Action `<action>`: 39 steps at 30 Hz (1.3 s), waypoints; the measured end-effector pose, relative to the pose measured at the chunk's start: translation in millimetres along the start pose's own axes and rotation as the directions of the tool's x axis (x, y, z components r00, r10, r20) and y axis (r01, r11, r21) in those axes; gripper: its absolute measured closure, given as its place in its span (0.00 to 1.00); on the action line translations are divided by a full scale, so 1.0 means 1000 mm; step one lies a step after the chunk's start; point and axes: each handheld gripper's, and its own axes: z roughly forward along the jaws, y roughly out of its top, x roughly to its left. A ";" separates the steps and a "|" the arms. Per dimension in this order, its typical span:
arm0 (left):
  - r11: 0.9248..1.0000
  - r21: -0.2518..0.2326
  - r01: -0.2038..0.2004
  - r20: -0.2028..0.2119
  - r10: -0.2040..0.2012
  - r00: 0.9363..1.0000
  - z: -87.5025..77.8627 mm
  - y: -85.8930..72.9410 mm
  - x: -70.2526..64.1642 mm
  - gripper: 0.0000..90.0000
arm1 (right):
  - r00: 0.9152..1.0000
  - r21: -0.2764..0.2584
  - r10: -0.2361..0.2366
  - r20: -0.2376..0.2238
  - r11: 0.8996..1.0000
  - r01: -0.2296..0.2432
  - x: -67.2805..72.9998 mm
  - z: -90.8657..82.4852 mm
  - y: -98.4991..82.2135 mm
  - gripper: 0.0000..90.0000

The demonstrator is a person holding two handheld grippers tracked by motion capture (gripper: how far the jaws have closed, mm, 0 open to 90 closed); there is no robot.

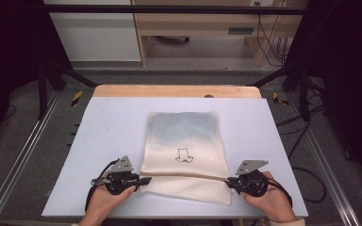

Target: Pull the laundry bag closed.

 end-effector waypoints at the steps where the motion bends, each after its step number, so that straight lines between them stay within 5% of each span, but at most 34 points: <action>1: 1.000 0.001 0.002 -0.007 -0.002 1.000 0.000 0.000 0.000 0.66 | 1.000 0.004 -0.008 -0.004 1.000 0.008 0.001 0.002 0.000 0.90; 2: 1.000 0.008 0.002 -0.019 -0.002 1.000 0.001 -0.001 -0.001 0.66 | 1.000 0.004 -0.008 -0.004 1.000 0.008 0.001 0.002 0.000 0.90; 3: 1.000 0.018 -0.007 -0.029 0.007 1.000 0.001 -0.001 -0.002 0.50 | 1.000 0.000 -0.008 -0.010 1.000 0.008 0.002 0.002 0.000 0.87; 5: 0.999 0.030 -0.021 -0.045 0.023 0.999 0.000 -0.002 -0.005 0.46 | 1.000 -0.013 -0.009 -0.004 1.000 0.009 0.003 0.003 0.001 0.79; 6: 0.999 0.025 -0.025 -0.053 0.026 0.998 -0.002 -0.003 -0.006 0.38 | 1.000 -0.032 -0.003 0.002 0.999 0.003 0.003 0.003 0.003 0.66; 8: 1.000 0.010 -0.024 -0.047 0.025 0.999 -0.005 -0.003 -0.008 0.32 | 1.000 -0.045 -0.001 0.011 0.999 0.002 0.003 0.003 0.004 0.60; 9: 1.000 0.000 -0.022 -0.055 0.022 0.998 -0.007 -0.003 -0.009 0.28 | 0.999 -0.085 0.005 0.033 0.996 -0.002 0.004 0.003 0.008 0.47; 15: 0.999 -0.037 -0.020 -0.140 0.015 0.990 -0.019 -0.005 -0.007 0.08 | 0.994 -0.186 0.037 0.108 0.983 -0.016 0.004 0.003 0.018 0.21; 26: 0.988 -0.147 -0.040 -0.285 -0.003 0.959 -0.040 -0.002 0.016 0.06 | 0.976 -0.321 0.109 0.191 0.946 -0.043 -0.005 -0.003 0.028 0.06; 27: 0.986 -0.161 -0.040 -0.297 -0.009 0.955 -0.043 -0.002 0.019 0.06 | 0.968 -0.344 0.139 0.211 0.937 -0.060 -0.010 -0.005 0.028 0.06; 29: 0.985 -0.170 -0.039 -0.305 -0.015 0.952 -0.047 -0.003 0.023 0.06 | 0.964 -0.349 0.148 0.219 0.935 -0.064 -0.012 -0.005 0.028 0.06; 31: 0.985 -0.169 -0.044 -0.324 -0.013 0.946 -0.050 -0.004 0.029 0.06 | 0.952 -0.360 0.175 0.251 0.930 -0.076 -0.019 -0.009 0.025 0.06; 35: 0.982 -0.181 -0.049 -0.374 -0.022 0.927 -0.060 -0.008 0.042 0.06 | 0.937 -0.376 0.212 0.280 0.922 -0.096 -0.026 -0.015 0.020 0.07; 37: 0.981 -0.191 -0.047 -0.398 -0.033 0.917 -0.066 -0.010 0.050 0.06 | 0.919 -0.406 0.252 0.304 0.907 -0.114 -0.034 -0.022 0.013 0.07; 38: 0.980 -0.196 -0.043 -0.411 -0.042 0.911 -0.069 -0.012 0.054 0.06 | 0.919 -0.406 0.252 0.304 0.907 -0.114 -0.034 -0.022 0.013 0.07; 39: 0.980 -0.197 -0.042 -0.420 -0.046 0.906 -0.072 -0.013 0.058 0.06 | 0.905 -0.421 0.274 0.324 0.899 -0.121 -0.039 -0.026 0.008 0.07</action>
